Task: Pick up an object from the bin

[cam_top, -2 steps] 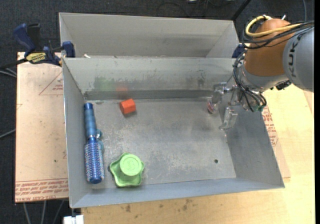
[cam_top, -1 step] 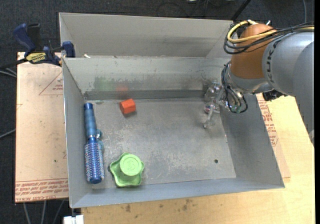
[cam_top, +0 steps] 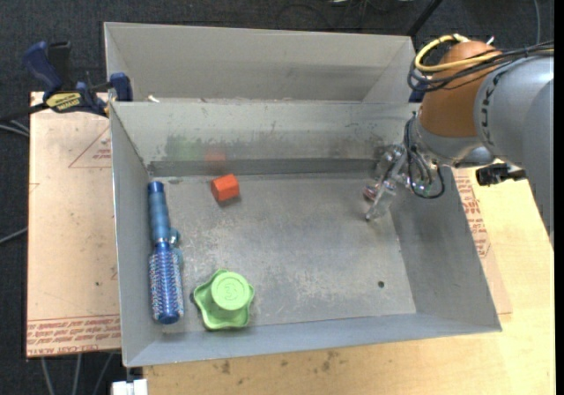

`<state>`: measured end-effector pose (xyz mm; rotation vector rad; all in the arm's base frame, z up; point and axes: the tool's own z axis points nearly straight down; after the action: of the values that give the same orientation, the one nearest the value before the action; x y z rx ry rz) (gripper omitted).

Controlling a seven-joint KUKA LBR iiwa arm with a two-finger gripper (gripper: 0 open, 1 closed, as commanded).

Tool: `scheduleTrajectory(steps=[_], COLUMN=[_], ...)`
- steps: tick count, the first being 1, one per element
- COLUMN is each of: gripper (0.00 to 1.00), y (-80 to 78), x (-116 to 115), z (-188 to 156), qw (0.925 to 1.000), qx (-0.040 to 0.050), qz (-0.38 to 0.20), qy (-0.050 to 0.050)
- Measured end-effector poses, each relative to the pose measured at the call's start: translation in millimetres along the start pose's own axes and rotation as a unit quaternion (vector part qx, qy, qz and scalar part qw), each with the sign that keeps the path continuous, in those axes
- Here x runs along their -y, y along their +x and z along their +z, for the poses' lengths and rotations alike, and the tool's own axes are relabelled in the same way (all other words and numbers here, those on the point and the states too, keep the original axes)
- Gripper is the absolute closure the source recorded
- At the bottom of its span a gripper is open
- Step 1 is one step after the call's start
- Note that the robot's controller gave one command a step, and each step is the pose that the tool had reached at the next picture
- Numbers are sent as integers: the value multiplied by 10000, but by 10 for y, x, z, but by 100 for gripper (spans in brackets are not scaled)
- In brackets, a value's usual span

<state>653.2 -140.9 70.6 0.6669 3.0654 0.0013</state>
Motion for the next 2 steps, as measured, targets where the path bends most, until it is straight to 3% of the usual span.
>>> scheduleTrajectory(steps=[1, 2], gripper=[0, 0], y=[113, 213], x=[-182, 131], z=[-1012, -81], qw=[9896, 9992], qx=[28, -44], qz=[-1435, -403], qy=[-4, 7])
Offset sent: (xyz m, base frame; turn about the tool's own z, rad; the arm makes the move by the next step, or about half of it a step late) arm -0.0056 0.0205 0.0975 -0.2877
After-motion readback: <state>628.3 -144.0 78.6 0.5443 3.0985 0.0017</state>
